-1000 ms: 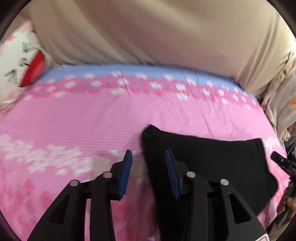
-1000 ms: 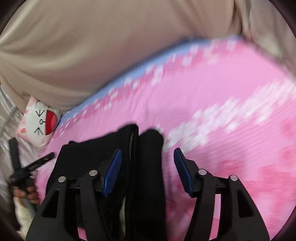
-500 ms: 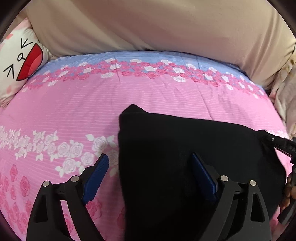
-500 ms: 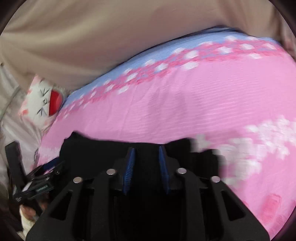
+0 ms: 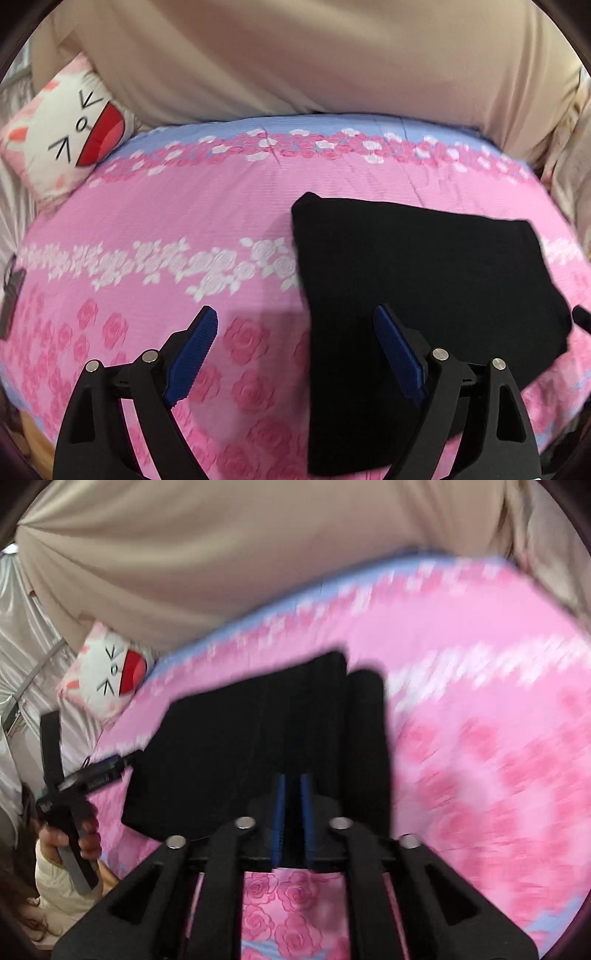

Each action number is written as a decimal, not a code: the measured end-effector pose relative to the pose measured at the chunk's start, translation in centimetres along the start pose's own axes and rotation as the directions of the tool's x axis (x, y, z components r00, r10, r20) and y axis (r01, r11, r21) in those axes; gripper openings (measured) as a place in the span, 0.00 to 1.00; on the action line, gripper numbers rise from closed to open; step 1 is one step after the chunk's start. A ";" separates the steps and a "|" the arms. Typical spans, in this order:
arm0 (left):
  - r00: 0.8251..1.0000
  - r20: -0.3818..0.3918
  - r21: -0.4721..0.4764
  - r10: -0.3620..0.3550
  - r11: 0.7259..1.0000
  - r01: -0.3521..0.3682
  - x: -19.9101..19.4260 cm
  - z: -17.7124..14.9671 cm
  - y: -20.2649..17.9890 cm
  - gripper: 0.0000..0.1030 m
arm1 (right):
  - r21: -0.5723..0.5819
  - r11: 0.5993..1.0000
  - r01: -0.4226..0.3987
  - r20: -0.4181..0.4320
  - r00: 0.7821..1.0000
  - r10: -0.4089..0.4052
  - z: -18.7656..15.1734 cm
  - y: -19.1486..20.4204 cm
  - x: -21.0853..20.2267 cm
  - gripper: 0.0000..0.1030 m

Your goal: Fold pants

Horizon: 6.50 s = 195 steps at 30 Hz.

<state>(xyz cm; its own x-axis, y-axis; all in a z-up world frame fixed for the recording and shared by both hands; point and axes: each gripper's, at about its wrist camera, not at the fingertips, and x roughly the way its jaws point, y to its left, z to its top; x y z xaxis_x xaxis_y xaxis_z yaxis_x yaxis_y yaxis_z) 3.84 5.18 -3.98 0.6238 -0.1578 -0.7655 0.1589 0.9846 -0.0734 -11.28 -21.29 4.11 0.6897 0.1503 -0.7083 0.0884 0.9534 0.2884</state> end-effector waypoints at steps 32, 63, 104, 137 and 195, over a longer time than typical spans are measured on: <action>0.917 -0.210 -0.139 -0.339 0.939 0.316 3.9 -1.9 -2.8 0.58 | 0.281 0.948 -0.147 -0.118 0.975 0.186 -1.2 -2.7 8.5 0.46; 0.918 -0.133 -0.108 -0.374 0.926 0.361 2.2 -0.1 -3.1 0.29 | 0.236 0.956 -0.175 -0.064 0.979 0.195 -0.7 -0.5 6.2 0.39; 0.903 0.214 0.047 -0.374 0.927 0.373 13.5 24.2 -2.0 0.29 | -0.014 0.978 -0.208 0.167 0.964 0.207 25.3 0.5 21.3 0.38; 0.984 -0.002 -0.260 -0.175 0.951 0.169 19.3 23.5 1.1 0.84 | -0.048 0.999 0.017 -0.036 0.999 -0.019 25.6 4.3 31.6 0.37; 0.985 0.127 -0.192 0.120 0.977 -0.095 14.1 13.1 2.5 0.78 | 0.016 1.000 -0.024 0.002 1.000 0.024 23.6 -0.6 30.0 0.03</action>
<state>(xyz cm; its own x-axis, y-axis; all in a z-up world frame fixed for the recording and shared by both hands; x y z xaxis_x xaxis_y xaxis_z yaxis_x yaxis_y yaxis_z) 23.09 4.44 -6.54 0.7305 -0.0465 -0.6814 -0.0509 0.9912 -0.1222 26.37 -23.51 -2.10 0.6932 0.1722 -0.6999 0.0839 0.9452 0.3156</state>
